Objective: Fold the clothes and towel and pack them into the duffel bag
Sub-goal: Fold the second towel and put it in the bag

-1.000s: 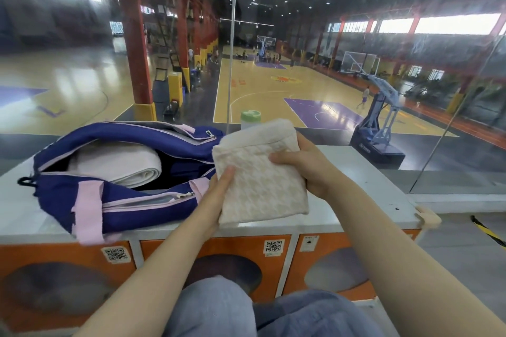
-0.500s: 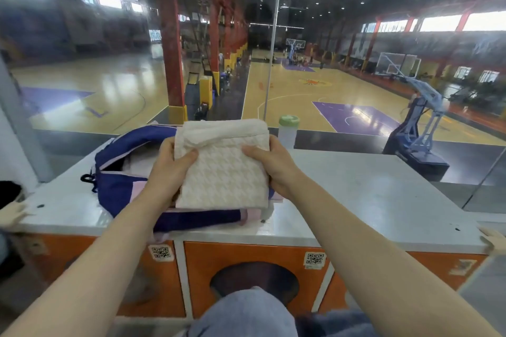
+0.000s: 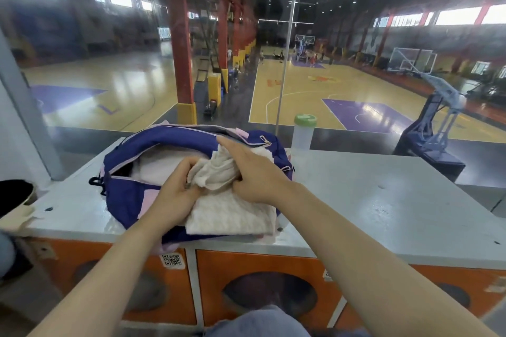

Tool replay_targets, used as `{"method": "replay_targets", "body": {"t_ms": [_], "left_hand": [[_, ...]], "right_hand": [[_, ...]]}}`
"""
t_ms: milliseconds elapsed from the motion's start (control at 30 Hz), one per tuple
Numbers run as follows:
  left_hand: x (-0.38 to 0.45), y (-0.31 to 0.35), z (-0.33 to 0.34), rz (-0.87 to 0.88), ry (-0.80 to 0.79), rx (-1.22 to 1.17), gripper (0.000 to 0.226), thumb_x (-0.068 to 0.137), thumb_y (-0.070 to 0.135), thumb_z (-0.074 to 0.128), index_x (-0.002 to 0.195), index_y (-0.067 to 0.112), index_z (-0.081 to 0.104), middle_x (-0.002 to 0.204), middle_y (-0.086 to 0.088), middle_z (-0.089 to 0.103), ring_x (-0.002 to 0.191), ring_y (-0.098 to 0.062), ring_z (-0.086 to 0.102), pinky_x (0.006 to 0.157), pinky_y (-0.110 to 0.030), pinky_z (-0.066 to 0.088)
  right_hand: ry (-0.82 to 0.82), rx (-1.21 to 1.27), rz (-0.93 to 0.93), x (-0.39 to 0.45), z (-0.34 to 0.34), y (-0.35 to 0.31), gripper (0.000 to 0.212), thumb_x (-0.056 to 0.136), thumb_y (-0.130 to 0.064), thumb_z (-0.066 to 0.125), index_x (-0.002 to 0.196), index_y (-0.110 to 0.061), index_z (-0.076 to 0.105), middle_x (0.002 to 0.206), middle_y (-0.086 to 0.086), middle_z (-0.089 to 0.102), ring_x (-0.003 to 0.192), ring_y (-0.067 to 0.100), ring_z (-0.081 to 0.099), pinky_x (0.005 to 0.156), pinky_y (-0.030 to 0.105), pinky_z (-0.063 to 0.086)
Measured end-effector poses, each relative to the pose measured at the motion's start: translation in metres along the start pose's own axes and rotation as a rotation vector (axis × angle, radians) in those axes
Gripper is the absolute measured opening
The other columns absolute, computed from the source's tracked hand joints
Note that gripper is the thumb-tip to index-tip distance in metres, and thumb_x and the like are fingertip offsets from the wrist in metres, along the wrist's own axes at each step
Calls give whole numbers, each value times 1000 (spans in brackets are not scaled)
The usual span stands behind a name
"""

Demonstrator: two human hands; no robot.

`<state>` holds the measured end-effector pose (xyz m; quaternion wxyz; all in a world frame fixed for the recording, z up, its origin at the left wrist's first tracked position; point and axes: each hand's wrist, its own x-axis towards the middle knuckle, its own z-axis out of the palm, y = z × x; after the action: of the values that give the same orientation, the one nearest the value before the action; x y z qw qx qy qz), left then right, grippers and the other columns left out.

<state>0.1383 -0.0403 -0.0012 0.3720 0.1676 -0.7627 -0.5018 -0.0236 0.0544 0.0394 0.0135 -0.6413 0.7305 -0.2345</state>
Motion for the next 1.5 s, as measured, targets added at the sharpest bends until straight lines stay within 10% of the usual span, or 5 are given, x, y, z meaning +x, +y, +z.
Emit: {"method": "replay_targets", "body": {"t_ms": [233, 567, 800, 1033, 1500], "left_hand": [[21, 8, -27, 13, 24, -155, 42, 71, -1, 46, 103, 20, 63, 111, -1, 68, 105, -13, 61, 85, -22, 50], [93, 12, -25, 563, -403, 1642, 39, 92, 45, 34, 95, 36, 72, 160, -4, 23, 148, -26, 11, 117, -49, 8], [124, 13, -24, 605, -109, 1974, 46, 97, 27, 39, 143, 27, 39, 162, -12, -7, 150, -31, -1, 115, -58, 1], [151, 30, -34, 470, -229, 1742, 61, 96, 4, 40, 149, 30, 28, 163, -12, 3, 102, -38, 54, 59, -39, 43], [168, 65, -34, 331, -384, 1328, 60, 89, 0, 49, 136, 36, 46, 138, 8, 53, 118, -24, 55, 84, -40, 49]], "right_hand": [[24, 142, 72, -5, 11, 12, 24, 79, -11, 56, 99, -21, 47, 100, 1, 54, 92, 19, 50, 80, 34, 42], [51, 162, 33, -16, 29, 14, 28, 82, -10, 55, 109, -17, 51, 101, 1, 52, 93, 17, 48, 78, 29, 38], [81, 139, -81, -15, 36, 10, 32, 80, -7, 54, 111, -15, 52, 104, 1, 51, 95, 20, 50, 82, 34, 42], [45, 132, -265, 10, 36, -10, 34, 73, 3, 55, 105, -8, 57, 100, -2, 49, 94, 16, 47, 80, 18, 28], [-223, -572, 320, 133, 19, -14, 42, 96, -19, 49, 136, -6, 48, 140, 14, 49, 127, 33, 49, 96, 44, 44]]}}
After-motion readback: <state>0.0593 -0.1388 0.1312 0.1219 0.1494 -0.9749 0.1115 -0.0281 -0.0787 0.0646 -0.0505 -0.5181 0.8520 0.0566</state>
